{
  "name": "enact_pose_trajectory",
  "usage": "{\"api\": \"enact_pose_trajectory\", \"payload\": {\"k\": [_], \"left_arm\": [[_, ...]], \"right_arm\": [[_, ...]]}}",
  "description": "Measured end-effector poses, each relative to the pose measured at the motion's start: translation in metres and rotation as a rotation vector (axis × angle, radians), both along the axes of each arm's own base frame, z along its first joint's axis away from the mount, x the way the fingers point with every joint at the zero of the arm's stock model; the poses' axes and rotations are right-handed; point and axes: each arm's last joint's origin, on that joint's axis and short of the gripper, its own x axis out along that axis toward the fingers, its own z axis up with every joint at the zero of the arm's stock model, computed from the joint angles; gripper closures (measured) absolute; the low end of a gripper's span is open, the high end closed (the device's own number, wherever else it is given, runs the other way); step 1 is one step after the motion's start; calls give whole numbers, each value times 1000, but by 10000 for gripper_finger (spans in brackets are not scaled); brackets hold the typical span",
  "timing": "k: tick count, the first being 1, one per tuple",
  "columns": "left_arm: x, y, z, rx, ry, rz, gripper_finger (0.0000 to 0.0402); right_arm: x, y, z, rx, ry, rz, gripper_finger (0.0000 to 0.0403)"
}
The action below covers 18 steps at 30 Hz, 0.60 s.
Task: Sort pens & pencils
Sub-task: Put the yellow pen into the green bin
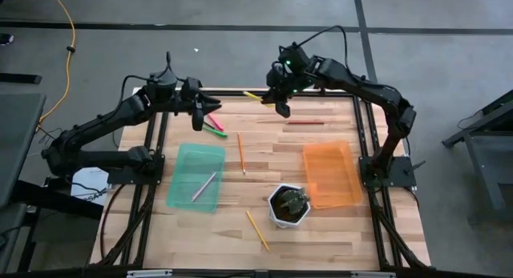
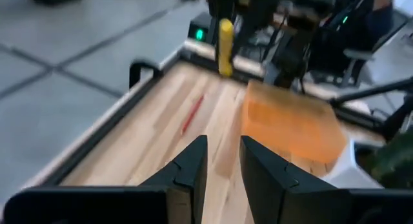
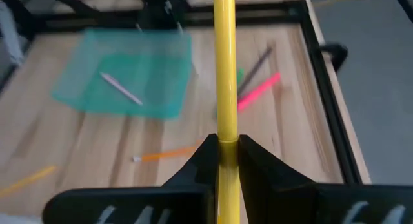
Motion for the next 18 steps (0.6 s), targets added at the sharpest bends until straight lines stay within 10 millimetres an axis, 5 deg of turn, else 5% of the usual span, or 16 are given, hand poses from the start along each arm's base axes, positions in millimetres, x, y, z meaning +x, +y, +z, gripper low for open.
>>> {"api": "enact_pose_trajectory", "payload": {"k": [10, 18], "left_arm": [[11, 7, 9, 88, -118, -83, 320], [22, 16, 13, 118, -214, -101, 267]], "right_arm": [[12, 15, 30, 8, -154, 17, 382], [19, 22, 47, 55, -280, 53, 382]]}}
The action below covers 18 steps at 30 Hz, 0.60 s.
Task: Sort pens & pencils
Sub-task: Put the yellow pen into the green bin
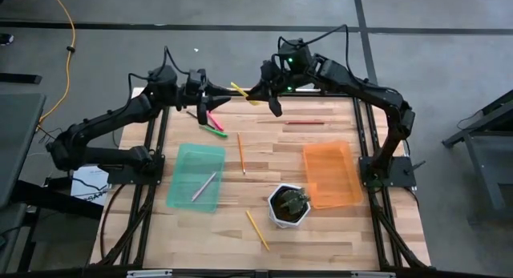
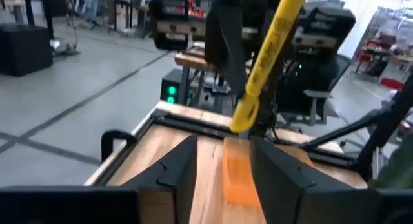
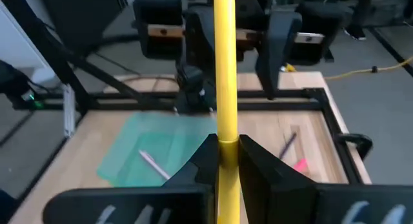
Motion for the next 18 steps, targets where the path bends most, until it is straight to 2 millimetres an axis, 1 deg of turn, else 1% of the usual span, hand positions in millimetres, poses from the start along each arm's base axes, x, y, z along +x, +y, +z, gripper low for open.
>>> {"api": "enact_pose_trajectory", "payload": {"k": [5, 13, 18], "left_arm": [[4, 4, 5, 35, -65, 1, 259], [12, 9, 13, 68, -198, -50, 281], [18, 13, 9, 34, -210, -111, 291]], "right_arm": [[2, 1, 4, -1, -37, 7, 382], [3, 1, 7, 3, -66, 3, 382], [3, 1, 8, -2, -78, 3, 382]]}}
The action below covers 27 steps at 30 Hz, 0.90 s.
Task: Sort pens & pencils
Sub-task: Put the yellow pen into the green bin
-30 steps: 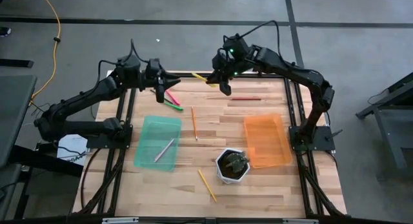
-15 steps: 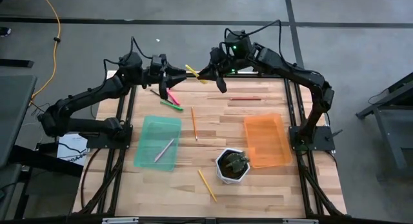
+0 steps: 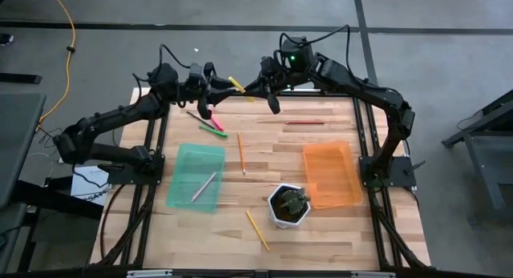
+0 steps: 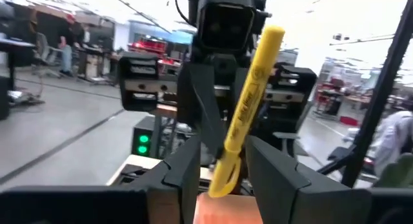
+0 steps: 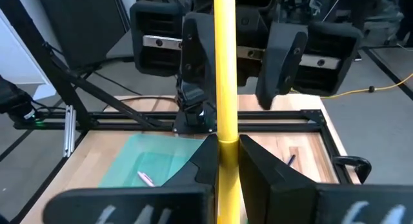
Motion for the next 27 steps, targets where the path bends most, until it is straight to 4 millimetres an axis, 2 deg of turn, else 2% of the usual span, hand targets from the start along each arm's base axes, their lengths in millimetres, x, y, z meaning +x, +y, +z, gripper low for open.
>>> {"api": "enact_pose_trajectory", "payload": {"k": [10, 27], "left_arm": [[10, -9, -1, 8, -9, -33, 289], [10, -8, 3, 23, -41, 12, 289]], "right_arm": [[0, 0, -1, 1, 3, -1, 382], [0, 0, -1, 24, 10, 9, 382]]}}
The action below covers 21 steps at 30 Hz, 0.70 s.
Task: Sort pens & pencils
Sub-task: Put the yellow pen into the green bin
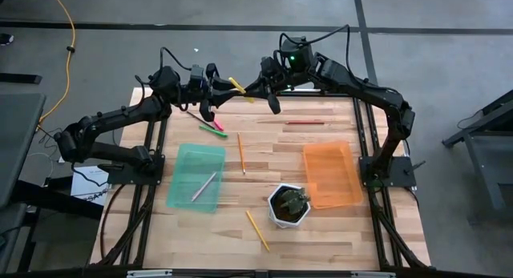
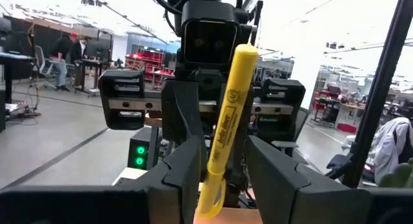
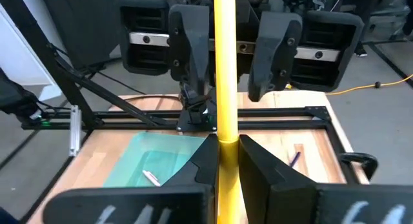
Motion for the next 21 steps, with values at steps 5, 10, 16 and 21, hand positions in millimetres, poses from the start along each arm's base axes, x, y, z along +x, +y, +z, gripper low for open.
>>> {"api": "enact_pose_trajectory", "payload": {"k": [5, 10, 16, 21], "left_arm": [[0, 0, 0, 3, -4, -2, 289], [0, 0, 1, 7, -6, -9, 289], [0, -1, 1, 5, -6, -12, 289], [0, -1, 1, 5, -7, -12, 289]], "right_arm": [[2, 1, -2, 14, 2, 15, 382], [8, 3, -7, 20, 11, 26, 382], [11, 4, -9, 21, 6, 30, 382], [11, 4, -8, 21, 4, 30, 382]]}}
